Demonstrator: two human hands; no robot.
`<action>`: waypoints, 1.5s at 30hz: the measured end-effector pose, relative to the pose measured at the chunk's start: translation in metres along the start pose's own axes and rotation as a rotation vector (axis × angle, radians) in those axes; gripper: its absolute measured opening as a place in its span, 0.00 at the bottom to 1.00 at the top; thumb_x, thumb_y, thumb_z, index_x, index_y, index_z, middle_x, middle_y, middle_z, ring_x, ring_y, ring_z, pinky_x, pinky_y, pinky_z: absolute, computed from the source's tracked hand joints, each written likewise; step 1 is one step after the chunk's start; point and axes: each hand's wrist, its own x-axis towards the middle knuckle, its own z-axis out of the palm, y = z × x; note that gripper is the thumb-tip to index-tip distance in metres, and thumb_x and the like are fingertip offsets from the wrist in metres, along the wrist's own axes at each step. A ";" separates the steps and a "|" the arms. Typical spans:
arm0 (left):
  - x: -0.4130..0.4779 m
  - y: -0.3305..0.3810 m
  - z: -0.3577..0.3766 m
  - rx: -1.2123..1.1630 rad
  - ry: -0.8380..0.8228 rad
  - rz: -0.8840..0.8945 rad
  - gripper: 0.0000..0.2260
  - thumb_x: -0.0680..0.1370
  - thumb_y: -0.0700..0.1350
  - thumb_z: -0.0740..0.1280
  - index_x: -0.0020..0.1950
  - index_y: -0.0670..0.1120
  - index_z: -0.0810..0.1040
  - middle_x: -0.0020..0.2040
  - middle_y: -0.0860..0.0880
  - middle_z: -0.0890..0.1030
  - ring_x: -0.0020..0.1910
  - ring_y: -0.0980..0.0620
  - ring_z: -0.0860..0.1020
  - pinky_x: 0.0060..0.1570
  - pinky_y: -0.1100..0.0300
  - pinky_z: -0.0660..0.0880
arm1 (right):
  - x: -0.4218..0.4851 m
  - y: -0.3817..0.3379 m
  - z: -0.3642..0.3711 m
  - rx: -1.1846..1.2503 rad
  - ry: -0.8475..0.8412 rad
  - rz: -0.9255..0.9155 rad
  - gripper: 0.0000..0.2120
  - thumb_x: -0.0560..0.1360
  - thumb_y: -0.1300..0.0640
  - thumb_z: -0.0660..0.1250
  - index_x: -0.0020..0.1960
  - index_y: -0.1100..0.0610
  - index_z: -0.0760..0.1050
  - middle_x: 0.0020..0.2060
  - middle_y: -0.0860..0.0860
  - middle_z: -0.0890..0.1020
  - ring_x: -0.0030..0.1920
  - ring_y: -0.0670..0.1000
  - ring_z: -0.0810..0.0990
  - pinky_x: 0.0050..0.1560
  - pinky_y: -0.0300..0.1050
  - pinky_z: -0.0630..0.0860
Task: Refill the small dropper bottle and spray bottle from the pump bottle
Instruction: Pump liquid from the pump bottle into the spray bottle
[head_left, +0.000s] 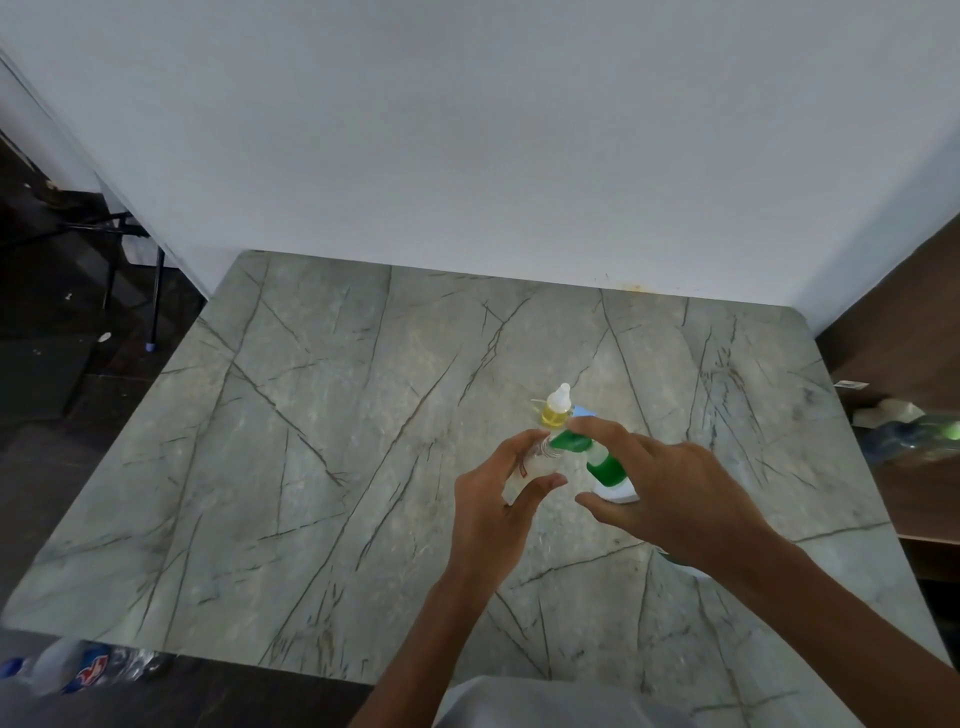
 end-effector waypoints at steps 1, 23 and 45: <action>0.000 0.000 0.000 -0.002 -0.001 -0.001 0.18 0.74 0.50 0.73 0.59 0.63 0.72 0.51 0.74 0.78 0.54 0.65 0.79 0.52 0.71 0.75 | 0.000 0.000 0.000 -0.003 0.015 -0.003 0.37 0.64 0.43 0.75 0.66 0.49 0.62 0.38 0.48 0.83 0.24 0.43 0.75 0.27 0.34 0.75; 0.001 -0.001 0.005 -0.099 0.012 -0.071 0.21 0.69 0.50 0.76 0.62 0.54 0.78 0.55 0.58 0.83 0.53 0.61 0.81 0.53 0.64 0.78 | 0.003 0.003 -0.005 -0.060 0.026 -0.034 0.39 0.64 0.42 0.75 0.68 0.49 0.61 0.37 0.49 0.83 0.22 0.46 0.75 0.24 0.36 0.76; 0.001 0.000 0.002 -0.038 0.003 -0.054 0.18 0.71 0.53 0.74 0.58 0.62 0.75 0.51 0.69 0.80 0.52 0.64 0.81 0.50 0.70 0.77 | 0.001 0.005 -0.001 -0.077 0.000 -0.053 0.37 0.64 0.41 0.75 0.67 0.49 0.64 0.33 0.47 0.82 0.22 0.43 0.73 0.23 0.35 0.74</action>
